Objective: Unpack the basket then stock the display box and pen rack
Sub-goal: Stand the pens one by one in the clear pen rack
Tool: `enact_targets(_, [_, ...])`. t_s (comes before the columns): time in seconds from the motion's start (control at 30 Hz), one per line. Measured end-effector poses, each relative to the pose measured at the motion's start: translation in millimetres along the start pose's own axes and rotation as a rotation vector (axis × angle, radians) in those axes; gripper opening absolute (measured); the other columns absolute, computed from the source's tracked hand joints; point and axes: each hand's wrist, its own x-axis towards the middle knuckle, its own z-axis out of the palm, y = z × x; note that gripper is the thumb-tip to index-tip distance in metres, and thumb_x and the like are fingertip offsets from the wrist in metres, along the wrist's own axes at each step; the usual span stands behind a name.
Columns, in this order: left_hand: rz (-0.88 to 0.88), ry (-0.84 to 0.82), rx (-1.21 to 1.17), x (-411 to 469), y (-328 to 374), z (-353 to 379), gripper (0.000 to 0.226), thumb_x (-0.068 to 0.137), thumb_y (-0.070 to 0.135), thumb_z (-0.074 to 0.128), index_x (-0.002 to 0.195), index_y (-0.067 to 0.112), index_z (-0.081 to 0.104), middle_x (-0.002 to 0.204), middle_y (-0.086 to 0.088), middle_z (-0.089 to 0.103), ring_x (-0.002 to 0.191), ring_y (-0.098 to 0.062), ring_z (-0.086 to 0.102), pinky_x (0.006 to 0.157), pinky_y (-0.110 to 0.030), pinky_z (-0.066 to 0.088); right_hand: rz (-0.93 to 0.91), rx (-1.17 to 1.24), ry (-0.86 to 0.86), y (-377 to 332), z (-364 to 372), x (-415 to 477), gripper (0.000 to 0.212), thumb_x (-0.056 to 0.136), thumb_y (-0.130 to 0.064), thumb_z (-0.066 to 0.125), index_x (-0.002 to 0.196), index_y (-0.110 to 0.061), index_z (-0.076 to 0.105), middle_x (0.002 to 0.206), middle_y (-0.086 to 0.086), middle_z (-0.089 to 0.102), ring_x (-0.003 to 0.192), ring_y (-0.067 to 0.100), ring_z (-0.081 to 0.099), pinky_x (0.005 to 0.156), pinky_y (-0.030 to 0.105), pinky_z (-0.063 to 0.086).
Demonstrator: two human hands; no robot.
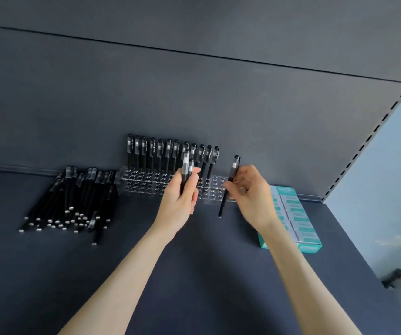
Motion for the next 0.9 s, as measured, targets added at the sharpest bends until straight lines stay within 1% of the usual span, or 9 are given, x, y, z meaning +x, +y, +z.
enact_targets(0.1, [-0.023,0.026,0.016,2.2,-11.5,4.7,0.018,0.100,0.027,0.044,0.110,0.033,0.057,0.060,0.014,0.038,0.054,-0.004,0.035,0.051,-0.018,0.034,-0.034,0.046,0.081,-1.7,-1.2,17.9,0.041,0.081,-0.006,0.069,0.097,-0.035,0.044,0.081,-0.009,0.059,0.072,0.017,0.061,0.074,0.047,0.054])
enact_targets(0.2, [-0.064,0.027,0.042,-4.0,-26.2,9.0,0.013,0.100,0.023,0.045,0.104,0.028,0.057,0.060,0.012,0.036,0.056,-0.008,0.032,0.050,-0.017,0.031,-0.122,-0.015,0.165,-0.7,0.3,34.6,0.069,0.081,-0.007,0.070,0.134,-0.036,0.035,0.082,-0.013,0.058,0.069,0.017,0.063,0.073,0.033,0.054])
enact_targets(0.23, [-0.082,0.024,0.032,-5.2,-29.3,9.4,0.011,0.100,0.023,0.045,0.099,0.027,0.056,0.060,0.010,0.034,0.054,-0.008,0.030,0.047,-0.016,0.029,-0.148,-0.042,0.190,-0.3,1.5,40.1,0.074,0.081,-0.008,0.070,0.138,-0.034,0.032,0.082,-0.015,0.057,0.068,0.016,0.062,0.072,0.029,0.053])
enact_targets(0.3, [-0.111,0.026,0.001,-5.5,-32.0,8.4,0.010,0.100,0.023,0.045,0.094,0.024,0.054,0.059,0.009,0.032,0.049,-0.007,0.026,0.042,-0.014,0.025,-0.174,-0.073,0.215,0.6,5.0,49.9,0.070,0.083,-0.009,0.070,0.138,-0.032,0.035,0.082,-0.013,0.058,0.067,0.017,0.062,0.072,0.031,0.053])
enact_targets(0.43, [-0.111,0.034,-0.038,-5.2,-34.7,7.1,0.014,0.099,0.026,0.047,0.099,0.016,0.057,0.057,0.009,0.025,0.046,-0.007,0.021,0.039,-0.015,0.021,-0.202,-0.117,0.219,5.2,10.3,57.7,0.060,0.085,-0.009,0.067,0.134,-0.027,0.038,0.084,-0.002,0.062,0.073,0.020,0.064,0.078,0.039,0.054])
enact_targets(0.6, [-0.138,0.062,-0.063,-4.8,-37.8,6.7,0.024,0.099,0.027,0.047,0.094,0.004,0.049,0.058,0.005,0.023,0.047,-0.009,0.018,0.038,-0.017,0.018,-0.243,-0.210,0.201,11.3,16.6,61.1,0.054,0.086,-0.010,0.066,0.132,-0.023,0.041,0.077,-0.019,0.053,0.074,0.016,0.062,0.076,0.032,0.051])
enact_targets(0.63, [-0.144,0.064,-0.075,-4.3,-38.1,6.5,0.024,0.099,0.027,0.047,0.095,0.003,0.048,0.059,0.005,0.024,0.047,-0.009,0.018,0.038,-0.018,0.018,-0.245,-0.228,0.186,12.9,17.2,61.4,0.052,0.086,-0.010,0.065,0.131,-0.023,0.043,0.077,-0.018,0.054,0.074,0.016,0.062,0.075,0.032,0.051])
enact_targets(0.77, [-0.148,0.065,-0.086,-3.4,-38.1,6.1,0.024,0.099,0.026,0.046,0.096,0.002,0.047,0.061,0.002,0.026,0.047,-0.009,0.019,0.038,-0.018,0.019,-0.289,-0.317,0.119,20.4,20.5,56.9,0.043,0.090,-0.010,0.061,0.130,-0.017,0.050,0.088,0.005,0.066,0.076,0.022,0.064,0.077,0.038,0.053])
enact_targets(0.9, [-0.151,0.064,-0.088,-3.6,-37.6,6.7,0.022,0.100,0.026,0.045,0.098,0.005,0.051,0.059,0.002,0.028,0.046,-0.008,0.023,0.038,-0.017,0.021,-0.319,-0.396,0.150,22.3,23.6,53.2,0.037,0.091,-0.010,0.058,0.128,-0.014,0.055,0.090,0.008,0.069,0.072,0.027,0.064,0.073,0.041,0.054])
